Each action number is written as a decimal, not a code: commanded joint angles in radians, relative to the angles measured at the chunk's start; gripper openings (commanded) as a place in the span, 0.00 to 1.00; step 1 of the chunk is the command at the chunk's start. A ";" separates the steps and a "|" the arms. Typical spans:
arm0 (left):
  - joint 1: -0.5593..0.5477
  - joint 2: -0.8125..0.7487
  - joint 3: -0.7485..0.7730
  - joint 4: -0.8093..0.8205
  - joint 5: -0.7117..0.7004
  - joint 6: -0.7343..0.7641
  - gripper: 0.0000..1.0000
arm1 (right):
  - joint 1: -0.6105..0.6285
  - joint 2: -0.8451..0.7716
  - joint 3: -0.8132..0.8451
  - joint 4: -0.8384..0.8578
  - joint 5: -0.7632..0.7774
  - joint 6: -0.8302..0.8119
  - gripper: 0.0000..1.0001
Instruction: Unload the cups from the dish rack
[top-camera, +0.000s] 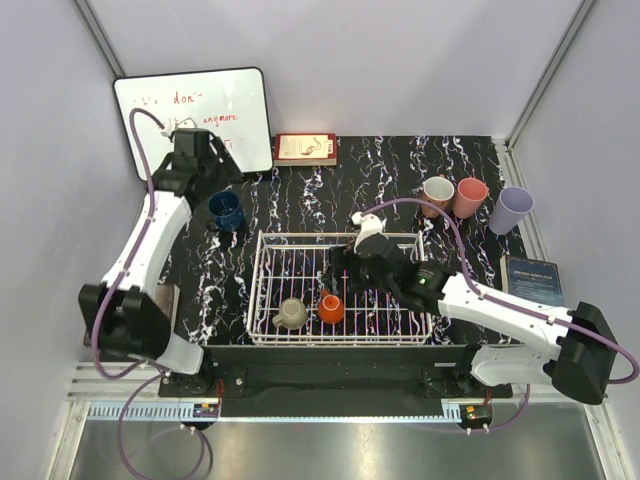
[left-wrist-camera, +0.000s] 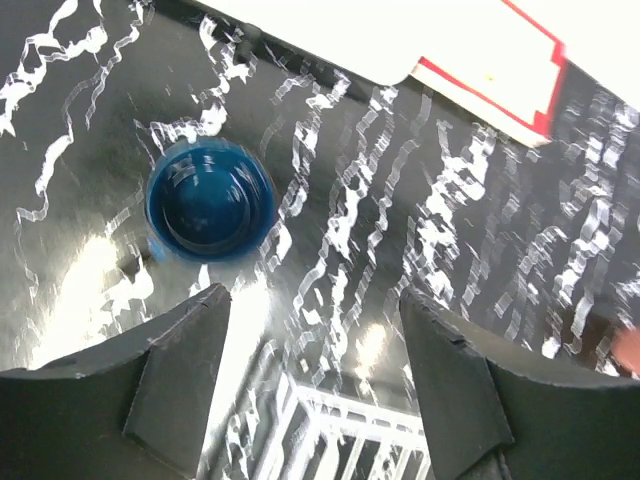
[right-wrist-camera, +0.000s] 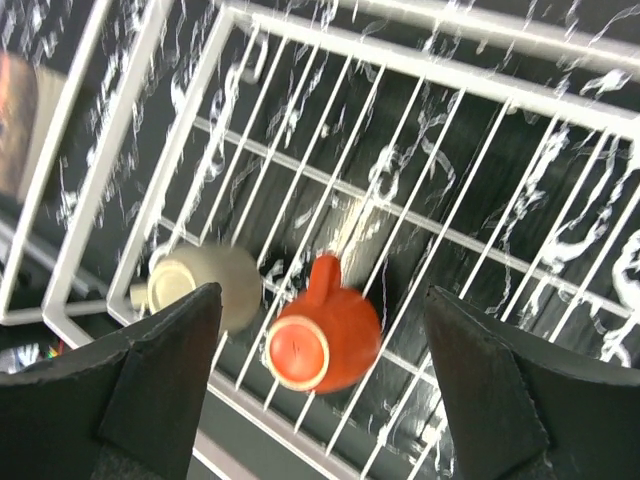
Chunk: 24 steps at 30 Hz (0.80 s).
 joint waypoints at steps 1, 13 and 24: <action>-0.115 -0.167 -0.105 0.020 -0.077 -0.054 0.73 | 0.065 -0.011 -0.040 -0.048 -0.015 0.007 0.91; -0.281 -0.502 -0.350 0.014 -0.121 -0.074 0.84 | 0.156 0.070 -0.014 -0.083 0.044 0.053 1.00; -0.291 -0.637 -0.475 0.000 -0.126 -0.062 0.85 | 0.166 0.202 0.020 -0.070 0.080 0.070 0.91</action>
